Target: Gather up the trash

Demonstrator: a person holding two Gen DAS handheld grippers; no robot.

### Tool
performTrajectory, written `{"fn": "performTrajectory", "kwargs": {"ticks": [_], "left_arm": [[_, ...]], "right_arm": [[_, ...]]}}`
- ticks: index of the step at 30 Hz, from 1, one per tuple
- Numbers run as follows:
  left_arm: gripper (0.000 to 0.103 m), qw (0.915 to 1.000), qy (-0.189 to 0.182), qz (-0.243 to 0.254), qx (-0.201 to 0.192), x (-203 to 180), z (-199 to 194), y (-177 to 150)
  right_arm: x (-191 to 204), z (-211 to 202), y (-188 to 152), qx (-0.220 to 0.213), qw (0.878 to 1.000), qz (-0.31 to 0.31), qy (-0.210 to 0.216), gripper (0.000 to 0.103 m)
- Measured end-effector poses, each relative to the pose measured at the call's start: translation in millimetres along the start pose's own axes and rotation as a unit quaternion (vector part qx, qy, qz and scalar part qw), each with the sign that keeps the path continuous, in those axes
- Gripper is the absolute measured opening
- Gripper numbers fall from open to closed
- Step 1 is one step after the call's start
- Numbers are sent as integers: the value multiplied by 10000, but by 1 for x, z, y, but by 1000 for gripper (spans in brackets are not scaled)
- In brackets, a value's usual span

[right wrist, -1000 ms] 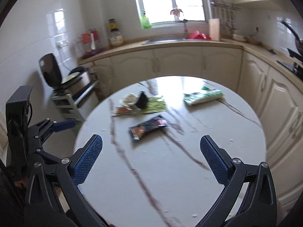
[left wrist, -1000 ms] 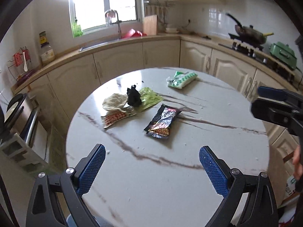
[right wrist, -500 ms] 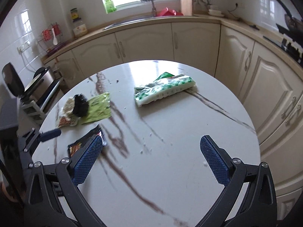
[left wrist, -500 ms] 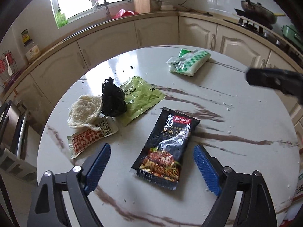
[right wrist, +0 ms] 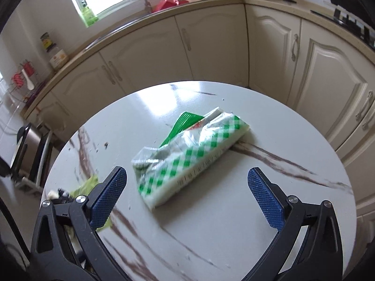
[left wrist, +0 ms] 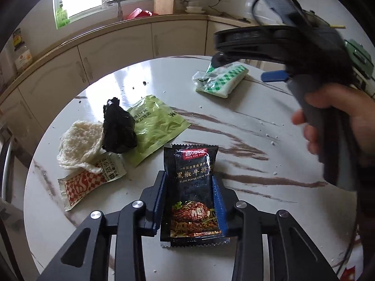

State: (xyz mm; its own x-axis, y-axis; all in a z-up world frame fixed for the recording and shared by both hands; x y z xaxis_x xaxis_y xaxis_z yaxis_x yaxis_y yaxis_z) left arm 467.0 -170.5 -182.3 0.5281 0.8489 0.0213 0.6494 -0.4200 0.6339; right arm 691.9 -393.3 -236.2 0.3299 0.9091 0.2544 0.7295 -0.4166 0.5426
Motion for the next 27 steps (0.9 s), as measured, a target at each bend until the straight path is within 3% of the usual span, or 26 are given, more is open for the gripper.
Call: {"fn": "performTrajectory", "kwargs": {"ticks": [2, 7, 13, 17, 27], "left_arm": [[22, 9999, -65, -49, -108, 4, -9, -3], [13, 9997, -98, -120, -204, 16, -31, -20], [14, 9992, -198, -252, -229, 29, -48, -35], [14, 9981, -357, -420, -261, 39, -55, -41], [14, 9964, -505, -636, -250, 38, -77, -57]], "right_arm": [[6, 10, 4, -16, 9999, 65, -127, 103], [17, 35, 12, 45, 9989, 147, -432, 103], [24, 54, 21, 128, 9972, 18, -732, 102], [29, 56, 20, 124, 9952, -389, -894, 95], [35, 32, -13, 431, 9878, -1464, -314, 77]]}}
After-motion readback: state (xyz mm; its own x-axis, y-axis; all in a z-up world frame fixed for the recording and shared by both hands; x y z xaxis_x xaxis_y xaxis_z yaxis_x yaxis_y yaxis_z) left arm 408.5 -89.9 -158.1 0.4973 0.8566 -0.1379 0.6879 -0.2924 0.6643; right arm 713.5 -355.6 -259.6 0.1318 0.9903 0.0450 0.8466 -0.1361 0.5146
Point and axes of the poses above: each gripper's, at about its wrist camera, not at the fingertips, and z roughly the way its jaws point, x to its left, y to its top, the point moved 3 cm from there along z, roughly the way its jaws point, and after that the axes turned 6 degrees about z, right-handed, at the moved point
